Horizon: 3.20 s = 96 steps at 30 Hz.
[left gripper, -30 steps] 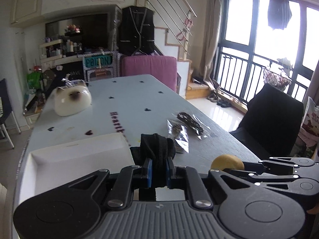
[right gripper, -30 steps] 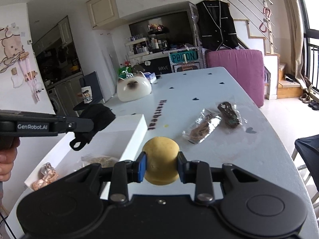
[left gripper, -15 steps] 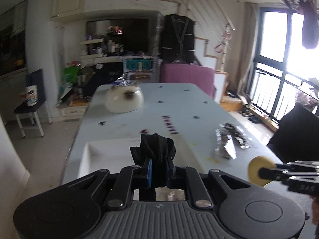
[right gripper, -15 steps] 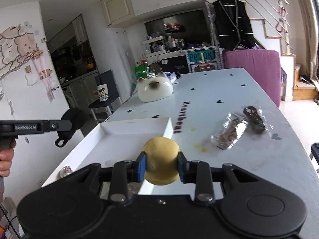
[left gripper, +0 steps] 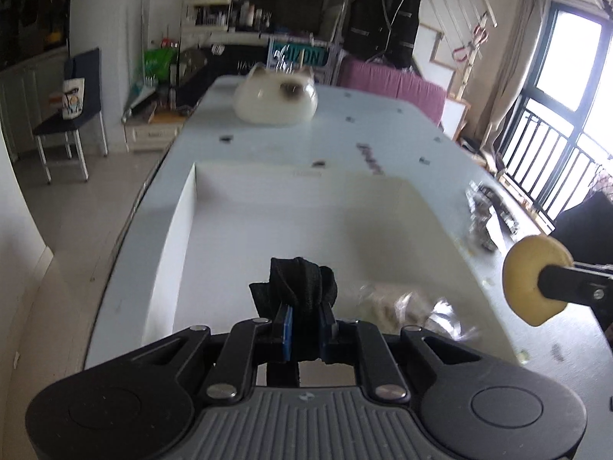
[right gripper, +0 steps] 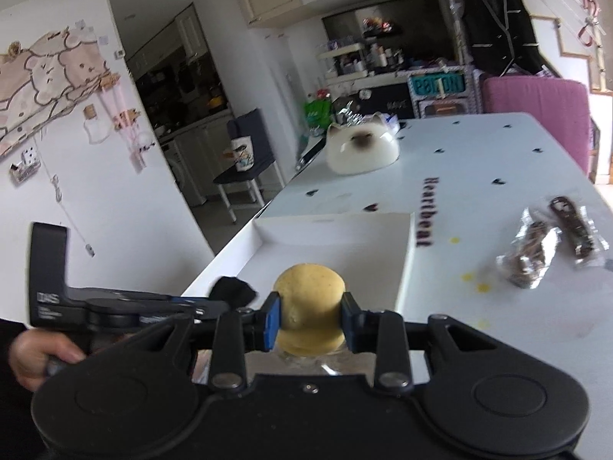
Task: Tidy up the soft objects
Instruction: 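Carry the black item with left tool while right tool carries the yellow ball to the tray, then lower and release the black item with left tool while right tool releases the ball in the tray, then withdraw both tools from the tray and move toward the two clear bags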
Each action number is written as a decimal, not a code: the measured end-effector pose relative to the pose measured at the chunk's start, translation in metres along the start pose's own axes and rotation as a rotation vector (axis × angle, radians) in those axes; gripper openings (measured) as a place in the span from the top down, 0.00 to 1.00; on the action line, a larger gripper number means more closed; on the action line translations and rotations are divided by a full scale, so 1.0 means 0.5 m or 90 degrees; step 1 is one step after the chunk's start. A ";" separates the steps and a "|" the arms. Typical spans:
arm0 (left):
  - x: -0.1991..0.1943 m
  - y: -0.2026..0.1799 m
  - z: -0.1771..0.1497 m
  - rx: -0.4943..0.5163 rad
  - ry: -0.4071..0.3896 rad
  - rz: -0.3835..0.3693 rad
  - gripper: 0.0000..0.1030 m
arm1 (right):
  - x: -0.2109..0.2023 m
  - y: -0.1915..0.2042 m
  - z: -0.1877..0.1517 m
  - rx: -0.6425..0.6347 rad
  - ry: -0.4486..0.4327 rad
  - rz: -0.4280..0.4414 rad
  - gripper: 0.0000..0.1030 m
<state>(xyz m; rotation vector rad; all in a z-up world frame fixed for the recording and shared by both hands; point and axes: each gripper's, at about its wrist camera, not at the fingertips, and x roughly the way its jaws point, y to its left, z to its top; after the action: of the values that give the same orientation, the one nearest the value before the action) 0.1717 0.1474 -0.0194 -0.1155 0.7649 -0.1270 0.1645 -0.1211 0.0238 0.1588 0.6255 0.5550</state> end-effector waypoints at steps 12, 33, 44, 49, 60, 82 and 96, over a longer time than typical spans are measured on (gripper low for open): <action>0.036 0.087 -0.025 -0.025 0.017 0.032 0.86 | 0.126 0.090 -0.008 -0.028 0.062 0.055 0.66; 0.018 0.133 -0.029 -0.076 0.025 -0.018 0.83 | 0.271 0.166 -0.055 -0.144 0.140 0.046 0.62; 0.018 0.135 -0.031 -0.073 0.023 -0.021 0.83 | 0.263 0.163 -0.053 -0.155 0.118 0.042 0.49; 0.018 0.135 -0.030 -0.073 0.024 -0.020 0.83 | 0.248 0.161 -0.042 -0.137 0.102 0.054 0.42; 0.003 0.118 -0.021 -0.067 0.023 -0.014 0.55 | 0.207 0.146 -0.024 -0.116 0.080 0.038 0.41; -0.111 0.077 -0.031 -0.037 -0.025 0.047 0.03 | 0.085 0.113 -0.038 -0.098 0.043 -0.025 0.05; -0.176 0.026 -0.050 -0.004 -0.053 0.071 0.00 | 0.003 0.078 -0.035 -0.099 0.004 -0.085 0.00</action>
<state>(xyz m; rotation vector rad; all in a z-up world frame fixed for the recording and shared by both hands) 0.0922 0.1724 0.0206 -0.0827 0.6871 -0.0136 0.1377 -0.0878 0.0206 -0.0313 0.5924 0.4733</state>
